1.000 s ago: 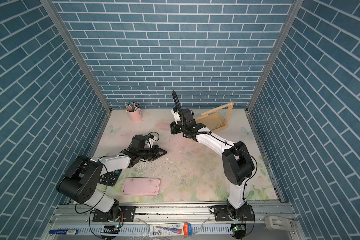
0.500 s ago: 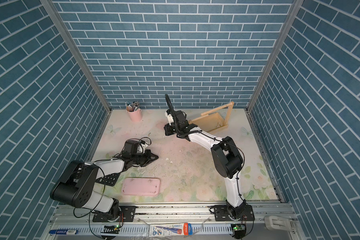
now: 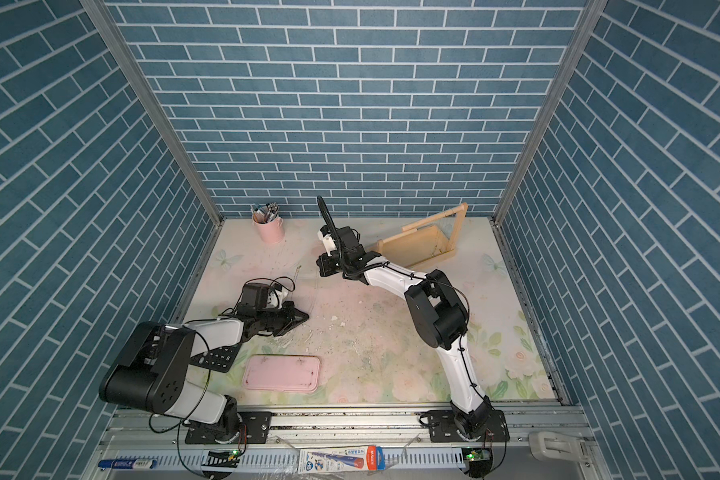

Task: Take the necklace off the jewelry display stand
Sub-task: Place the necklace at the center of the board.

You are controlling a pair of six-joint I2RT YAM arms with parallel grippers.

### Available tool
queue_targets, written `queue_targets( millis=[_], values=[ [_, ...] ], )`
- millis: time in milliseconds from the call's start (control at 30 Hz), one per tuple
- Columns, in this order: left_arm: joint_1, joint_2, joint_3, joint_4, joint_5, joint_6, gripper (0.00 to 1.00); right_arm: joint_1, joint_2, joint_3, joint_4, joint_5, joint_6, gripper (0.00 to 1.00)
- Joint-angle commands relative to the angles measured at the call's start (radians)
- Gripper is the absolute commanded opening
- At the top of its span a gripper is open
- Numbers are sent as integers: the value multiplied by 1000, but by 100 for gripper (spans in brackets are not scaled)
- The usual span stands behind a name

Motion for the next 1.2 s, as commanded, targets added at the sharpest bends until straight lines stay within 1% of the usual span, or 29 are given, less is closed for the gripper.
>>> queue_targets(
  millis=[0, 33, 333, 600, 800, 1000, 1167],
  values=[
    [19, -7, 6, -46, -19, 48, 0, 7, 16, 42, 46, -33, 40, 0],
    [21, -8, 10, -66, -27, 61, 0, 6, 49, 48, 52, -38, 41, 0],
    [55, -8, 14, -87, -62, 77, 0, 10, 91, 83, 63, -69, 41, 0],
    [56, 40, 45, -56, -70, 65, 0, 12, 128, 142, 43, -77, 44, 0],
    [57, 51, 75, -74, -82, 70, 0, 12, 153, 172, 53, -87, 44, 0],
    [62, 53, 63, -80, -82, 77, 0, 12, 177, 210, 39, -98, 36, 0],
    [75, 41, 53, -90, -85, 82, 0, 12, 179, 205, 46, -107, 38, 0]
  ],
)
